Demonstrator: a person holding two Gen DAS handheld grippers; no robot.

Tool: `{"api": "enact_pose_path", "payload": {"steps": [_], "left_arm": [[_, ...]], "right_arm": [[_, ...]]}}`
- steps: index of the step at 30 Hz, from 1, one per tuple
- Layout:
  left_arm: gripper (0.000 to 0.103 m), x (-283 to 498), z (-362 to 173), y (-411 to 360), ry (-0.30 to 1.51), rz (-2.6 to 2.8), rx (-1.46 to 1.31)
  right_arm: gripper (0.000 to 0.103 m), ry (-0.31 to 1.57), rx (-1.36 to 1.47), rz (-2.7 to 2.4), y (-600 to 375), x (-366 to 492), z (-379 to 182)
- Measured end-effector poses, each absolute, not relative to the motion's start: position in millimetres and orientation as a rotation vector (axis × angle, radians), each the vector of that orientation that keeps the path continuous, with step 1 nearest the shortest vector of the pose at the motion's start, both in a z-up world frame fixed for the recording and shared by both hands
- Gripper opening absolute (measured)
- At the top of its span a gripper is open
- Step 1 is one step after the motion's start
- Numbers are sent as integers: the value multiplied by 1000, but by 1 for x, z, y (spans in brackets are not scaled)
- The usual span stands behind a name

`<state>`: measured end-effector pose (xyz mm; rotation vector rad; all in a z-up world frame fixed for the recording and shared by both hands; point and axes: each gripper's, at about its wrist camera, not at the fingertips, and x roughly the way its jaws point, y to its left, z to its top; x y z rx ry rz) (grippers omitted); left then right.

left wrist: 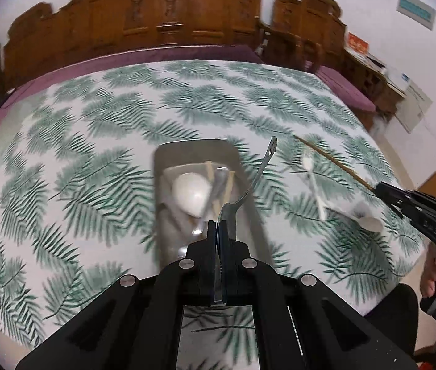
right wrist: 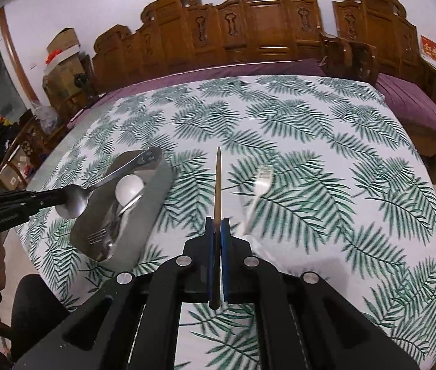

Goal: Organize utensils
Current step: 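Carry the metal spoon into the tray and open the left gripper while the right gripper carries the chopstick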

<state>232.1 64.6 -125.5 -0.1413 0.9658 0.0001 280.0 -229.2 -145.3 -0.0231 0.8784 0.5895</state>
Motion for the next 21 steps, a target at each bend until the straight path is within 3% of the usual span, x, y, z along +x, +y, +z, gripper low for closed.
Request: {"api": "enact_pose_path", "payload": {"steps": [12, 21], "left_arm": [[1, 229, -139, 108, 973, 119, -189], [1, 242, -154, 96, 1004, 134, -154]], "right_arm": [[5, 890, -43, 663, -190, 271, -146], [5, 909, -46, 668, -185, 269, -153]]}}
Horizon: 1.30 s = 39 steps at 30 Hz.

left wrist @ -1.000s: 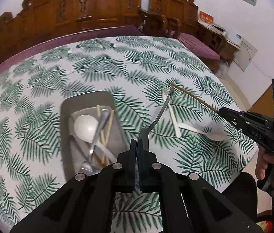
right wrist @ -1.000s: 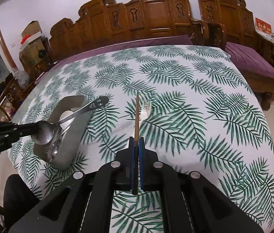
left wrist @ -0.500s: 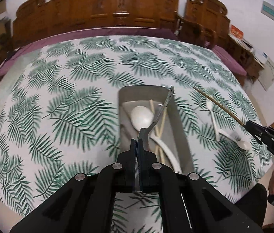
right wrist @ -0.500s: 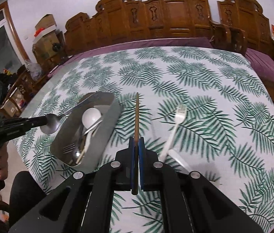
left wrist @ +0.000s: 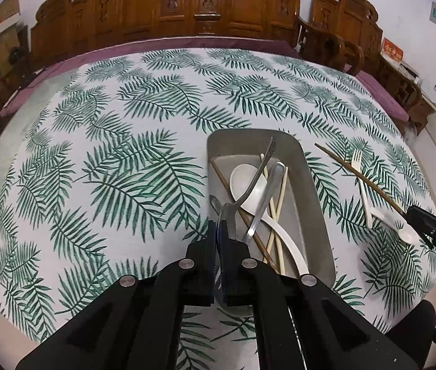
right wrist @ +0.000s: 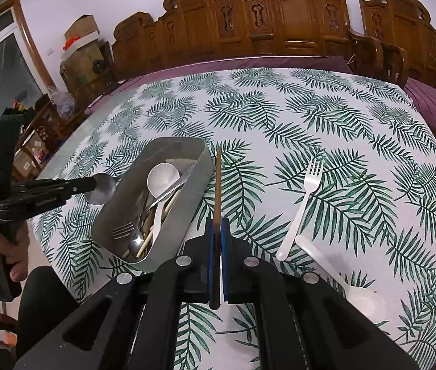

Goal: Organize utensils
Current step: 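Carry the metal spoon into the tray and open the left gripper while the right gripper carries the chopstick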

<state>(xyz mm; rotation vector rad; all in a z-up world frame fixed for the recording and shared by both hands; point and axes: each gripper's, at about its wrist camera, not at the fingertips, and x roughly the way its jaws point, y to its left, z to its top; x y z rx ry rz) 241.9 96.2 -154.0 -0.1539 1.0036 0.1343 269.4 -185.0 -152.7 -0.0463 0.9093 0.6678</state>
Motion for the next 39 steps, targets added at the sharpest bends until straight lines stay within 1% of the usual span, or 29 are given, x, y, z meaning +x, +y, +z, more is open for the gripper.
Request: {"api": "enact_pose_path", "payload": {"steps": [11, 27, 34, 36, 37, 38, 39], "left_arm": [[2, 259, -170, 70, 1039, 98, -125], [4, 256, -190, 57, 1095, 37, -142], [5, 252, -184, 61, 1072, 23, -163], [10, 249, -181, 62, 1064, 17, -173], [14, 246, -179, 64, 1060, 16, -177], [17, 245, -178, 65, 1055, 15, -178], [18, 242, -174, 67, 1045, 13, -179]], "right_arm": [[6, 905, -47, 671, -186, 269, -152], [6, 903, -47, 697, -178, 266, -149], [6, 880, -65, 723, -168, 259, -138], [6, 874, -68, 734, -164, 256, -135], [5, 874, -69, 737, -162, 256, -135], [6, 875, -71, 742, -159, 255, -134], [6, 876, -75, 747, -156, 254, -135]]}}
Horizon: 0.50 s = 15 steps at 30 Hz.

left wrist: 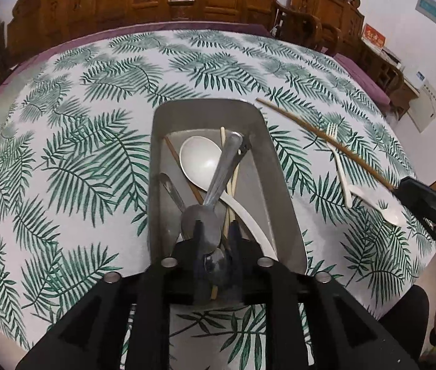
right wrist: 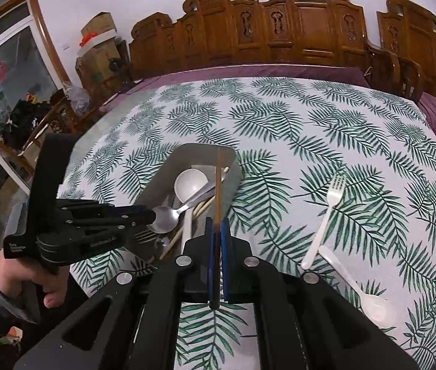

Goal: Organize utensils
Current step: 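Carry the metal spoon into the tray and open the left gripper while the right gripper carries the chopstick, then lower the wooden chopstick into the tray and open the right gripper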

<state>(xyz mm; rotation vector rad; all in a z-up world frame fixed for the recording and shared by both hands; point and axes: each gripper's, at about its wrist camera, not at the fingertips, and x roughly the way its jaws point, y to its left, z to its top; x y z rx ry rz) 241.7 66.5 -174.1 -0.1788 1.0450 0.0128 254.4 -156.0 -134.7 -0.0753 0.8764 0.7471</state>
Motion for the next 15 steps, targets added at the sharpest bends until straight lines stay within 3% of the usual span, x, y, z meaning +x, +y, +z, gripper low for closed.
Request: {"api": "enact_pose_path", "payload": {"steps": [15], "left_arm": [[23, 215, -142, 105, 980, 36, -177]], "right_arm": [[5, 932, -140, 781, -94, 261, -161]]}}
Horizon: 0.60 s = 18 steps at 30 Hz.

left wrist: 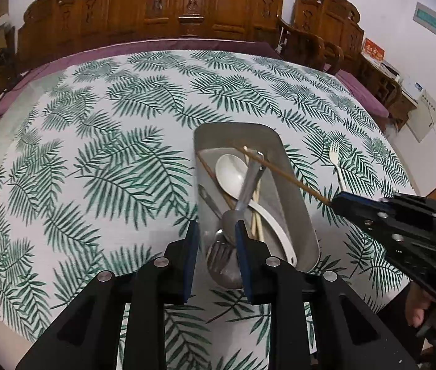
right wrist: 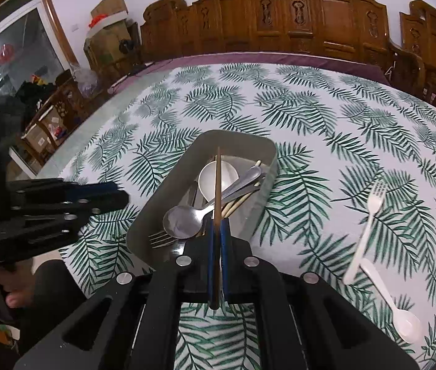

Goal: Organize utensils
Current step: 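Lower the wooden chopstick into the tray and open the right gripper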

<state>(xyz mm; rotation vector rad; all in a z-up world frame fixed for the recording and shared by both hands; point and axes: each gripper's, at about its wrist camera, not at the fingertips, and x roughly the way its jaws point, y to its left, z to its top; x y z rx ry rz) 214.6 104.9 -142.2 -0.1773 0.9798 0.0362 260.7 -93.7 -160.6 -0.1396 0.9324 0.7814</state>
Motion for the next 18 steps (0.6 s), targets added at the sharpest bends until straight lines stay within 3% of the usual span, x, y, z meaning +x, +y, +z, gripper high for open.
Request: {"api": "enact_pose_path", "payload": {"steps": [18], "left_arm": [[28, 200, -137, 125, 971, 56, -172]], "right_arm": [[6, 1027, -129, 779, -53, 272, -198]]}}
